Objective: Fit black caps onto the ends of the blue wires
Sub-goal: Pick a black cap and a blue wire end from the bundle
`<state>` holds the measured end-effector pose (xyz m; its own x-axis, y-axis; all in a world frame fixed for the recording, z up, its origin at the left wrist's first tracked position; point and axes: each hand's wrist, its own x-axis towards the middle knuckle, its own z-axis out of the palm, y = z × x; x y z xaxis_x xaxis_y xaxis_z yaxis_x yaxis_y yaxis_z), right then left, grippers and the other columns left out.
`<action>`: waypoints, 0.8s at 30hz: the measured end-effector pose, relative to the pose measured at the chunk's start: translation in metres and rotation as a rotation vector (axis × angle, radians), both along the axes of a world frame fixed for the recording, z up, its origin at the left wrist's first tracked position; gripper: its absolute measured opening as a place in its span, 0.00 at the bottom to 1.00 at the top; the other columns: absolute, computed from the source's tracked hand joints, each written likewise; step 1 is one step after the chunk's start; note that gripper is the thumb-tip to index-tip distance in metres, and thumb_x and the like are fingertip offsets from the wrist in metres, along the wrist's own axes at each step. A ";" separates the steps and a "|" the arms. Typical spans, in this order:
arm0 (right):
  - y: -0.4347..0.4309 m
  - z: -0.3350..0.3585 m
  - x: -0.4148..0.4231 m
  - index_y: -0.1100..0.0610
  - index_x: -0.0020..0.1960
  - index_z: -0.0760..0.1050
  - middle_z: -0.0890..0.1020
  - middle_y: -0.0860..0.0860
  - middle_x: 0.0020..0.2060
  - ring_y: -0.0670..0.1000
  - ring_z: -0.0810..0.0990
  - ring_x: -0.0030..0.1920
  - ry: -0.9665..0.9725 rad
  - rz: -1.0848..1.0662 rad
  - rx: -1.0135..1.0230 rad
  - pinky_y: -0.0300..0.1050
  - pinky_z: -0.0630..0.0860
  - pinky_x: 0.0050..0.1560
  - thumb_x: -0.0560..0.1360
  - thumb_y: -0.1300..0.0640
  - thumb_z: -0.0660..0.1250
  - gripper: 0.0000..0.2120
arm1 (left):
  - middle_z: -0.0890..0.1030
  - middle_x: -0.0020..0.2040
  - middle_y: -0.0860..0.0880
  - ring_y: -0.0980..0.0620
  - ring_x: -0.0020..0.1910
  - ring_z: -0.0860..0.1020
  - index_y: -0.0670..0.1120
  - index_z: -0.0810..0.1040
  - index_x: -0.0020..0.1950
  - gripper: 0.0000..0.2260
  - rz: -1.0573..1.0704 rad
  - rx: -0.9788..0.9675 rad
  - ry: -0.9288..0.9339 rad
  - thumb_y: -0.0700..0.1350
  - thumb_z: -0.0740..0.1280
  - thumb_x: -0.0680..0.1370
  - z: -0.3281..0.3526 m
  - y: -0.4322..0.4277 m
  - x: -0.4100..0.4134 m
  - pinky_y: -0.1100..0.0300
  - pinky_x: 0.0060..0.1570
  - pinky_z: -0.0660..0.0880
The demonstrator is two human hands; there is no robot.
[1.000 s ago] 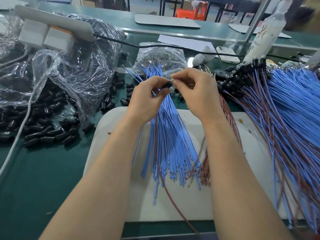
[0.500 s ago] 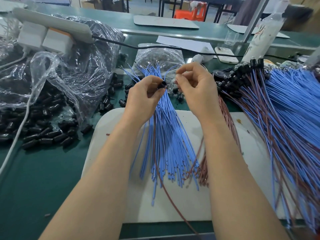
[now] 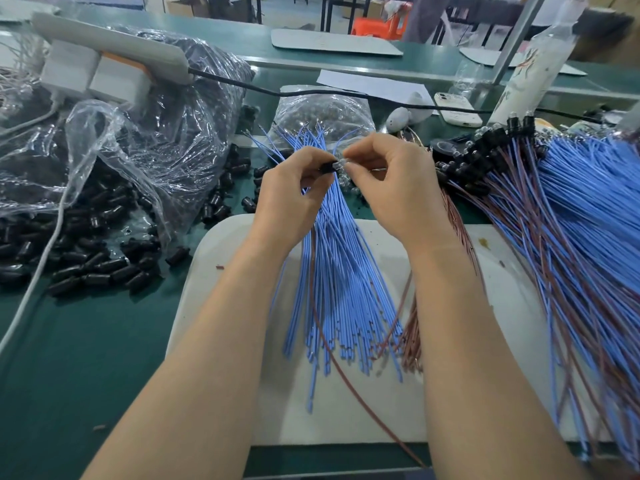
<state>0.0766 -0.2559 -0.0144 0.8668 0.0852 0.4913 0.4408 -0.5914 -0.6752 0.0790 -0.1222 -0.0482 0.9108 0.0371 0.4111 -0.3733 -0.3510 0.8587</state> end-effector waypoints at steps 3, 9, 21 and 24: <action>0.000 0.000 0.000 0.59 0.49 0.81 0.80 0.45 0.37 0.43 0.79 0.39 -0.028 -0.026 -0.025 0.36 0.77 0.49 0.74 0.64 0.69 0.05 | 0.83 0.47 0.48 0.51 0.48 0.80 0.42 0.80 0.54 0.09 0.003 0.064 -0.028 0.35 0.65 0.77 0.001 -0.001 -0.001 0.62 0.54 0.75; -0.002 0.001 0.000 0.59 0.50 0.82 0.81 0.47 0.39 0.45 0.80 0.41 -0.025 -0.050 -0.062 0.39 0.77 0.51 0.74 0.64 0.69 0.06 | 0.82 0.46 0.52 0.51 0.45 0.77 0.46 0.81 0.54 0.09 0.031 0.176 -0.059 0.39 0.66 0.77 0.002 -0.001 0.000 0.63 0.49 0.73; -0.012 0.001 0.002 0.58 0.50 0.83 0.82 0.47 0.39 0.42 0.79 0.40 0.083 -0.049 -0.006 0.38 0.77 0.51 0.75 0.62 0.68 0.06 | 0.80 0.44 0.55 0.57 0.46 0.74 0.48 0.81 0.54 0.07 -0.012 0.217 -0.008 0.45 0.68 0.77 -0.003 0.000 0.003 0.77 0.45 0.65; -0.014 0.002 0.003 0.57 0.50 0.83 0.83 0.48 0.39 0.44 0.80 0.40 0.100 -0.042 -0.013 0.42 0.77 0.52 0.75 0.62 0.69 0.06 | 0.81 0.44 0.53 0.57 0.45 0.77 0.46 0.81 0.53 0.06 -0.032 0.179 0.004 0.43 0.68 0.77 0.000 -0.001 0.003 0.78 0.45 0.67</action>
<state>0.0799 -0.2701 -0.0127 0.9144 0.0536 0.4012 0.3462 -0.6170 -0.7067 0.0816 -0.1230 -0.0483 0.9119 -0.0657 0.4050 -0.3837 -0.4864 0.7850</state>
